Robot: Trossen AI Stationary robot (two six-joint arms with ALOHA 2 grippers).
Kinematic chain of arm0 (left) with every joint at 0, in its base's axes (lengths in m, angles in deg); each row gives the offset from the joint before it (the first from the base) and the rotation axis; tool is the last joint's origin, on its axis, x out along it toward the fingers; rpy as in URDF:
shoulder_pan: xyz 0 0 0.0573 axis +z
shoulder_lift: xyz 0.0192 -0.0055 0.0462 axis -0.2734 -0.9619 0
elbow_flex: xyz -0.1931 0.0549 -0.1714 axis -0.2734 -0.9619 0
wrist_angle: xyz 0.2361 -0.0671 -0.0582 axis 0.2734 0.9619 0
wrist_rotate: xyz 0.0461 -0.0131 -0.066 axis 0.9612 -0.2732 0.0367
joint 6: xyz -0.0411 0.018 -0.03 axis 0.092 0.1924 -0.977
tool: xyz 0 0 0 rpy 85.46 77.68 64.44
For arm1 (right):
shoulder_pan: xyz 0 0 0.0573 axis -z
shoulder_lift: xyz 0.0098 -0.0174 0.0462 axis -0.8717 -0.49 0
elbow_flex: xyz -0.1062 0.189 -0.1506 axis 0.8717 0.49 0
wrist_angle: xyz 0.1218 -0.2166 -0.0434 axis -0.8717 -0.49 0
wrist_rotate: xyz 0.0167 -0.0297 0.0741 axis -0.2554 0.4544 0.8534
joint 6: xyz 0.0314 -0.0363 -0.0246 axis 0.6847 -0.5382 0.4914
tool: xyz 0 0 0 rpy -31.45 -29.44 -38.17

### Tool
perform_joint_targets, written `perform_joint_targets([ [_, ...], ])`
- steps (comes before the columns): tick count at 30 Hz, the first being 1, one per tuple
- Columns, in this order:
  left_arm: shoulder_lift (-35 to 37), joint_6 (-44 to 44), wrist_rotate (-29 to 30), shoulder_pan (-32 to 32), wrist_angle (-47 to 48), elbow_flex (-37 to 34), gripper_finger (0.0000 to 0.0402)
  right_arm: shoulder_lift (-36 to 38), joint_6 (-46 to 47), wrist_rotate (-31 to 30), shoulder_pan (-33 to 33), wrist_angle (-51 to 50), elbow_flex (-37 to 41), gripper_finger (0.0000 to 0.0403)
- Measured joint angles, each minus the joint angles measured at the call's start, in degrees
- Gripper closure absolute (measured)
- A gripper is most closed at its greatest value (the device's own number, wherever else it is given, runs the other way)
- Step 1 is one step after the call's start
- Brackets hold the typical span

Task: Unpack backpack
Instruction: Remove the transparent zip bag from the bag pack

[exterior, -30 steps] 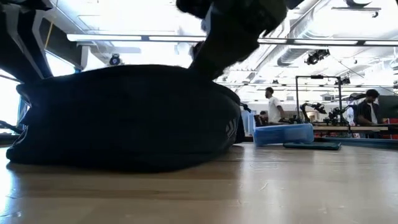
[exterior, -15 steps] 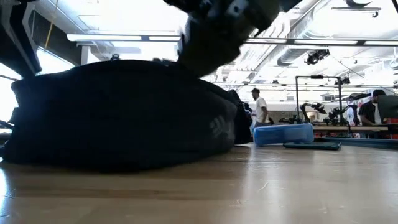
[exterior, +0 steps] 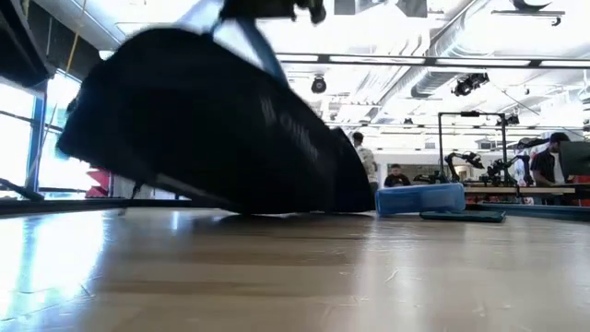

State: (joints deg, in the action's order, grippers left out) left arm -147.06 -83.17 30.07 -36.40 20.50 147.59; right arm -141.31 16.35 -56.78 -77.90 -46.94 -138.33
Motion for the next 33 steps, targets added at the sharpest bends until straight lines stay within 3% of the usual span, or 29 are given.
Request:
perform_joint_targets([
  [5, 0.0, 5.2, 6.4, 0.6, -7.6, 0.0, 0.0323, 3.5, -2.6, -2.6, 0.8, 4.5, 0.0, 0.0402],
  [11, 0.0, 14.3, 9.0, 3.0, -19.2, -1.5, 0.0323, 5.1, -2.9, -1.9, 1.1, 4.6, 0.0, 0.0402],
  [16, -0.1, 28.8, 2.9, 3.2, -26.1, -0.5, 0.0323, 4.9, 1.9, 0.5, 1.1, -4.3, 0.0, 0.0403],
  [19, -0.1, 34.1, 6.9, 0.1, -27.4, 2.3, 0.0323, 4.6, 6.0, 1.1, 1.1, -10.6, 2.1, 0.0403],
  [25, 0.0, 30.7, 22.8, -3.2, -25.0, 3.1, 0.0327, 4.6, 12.0, 6.3, 0.8, -12.0, 8.1, 0.0403],
  [33, 0.0, 28.4, 23.5, 0.3, -25.8, -2.9, 0.0314, 4.6, 12.6, 6.4, -0.1, -9.4, 10.5, 0.0403],
])
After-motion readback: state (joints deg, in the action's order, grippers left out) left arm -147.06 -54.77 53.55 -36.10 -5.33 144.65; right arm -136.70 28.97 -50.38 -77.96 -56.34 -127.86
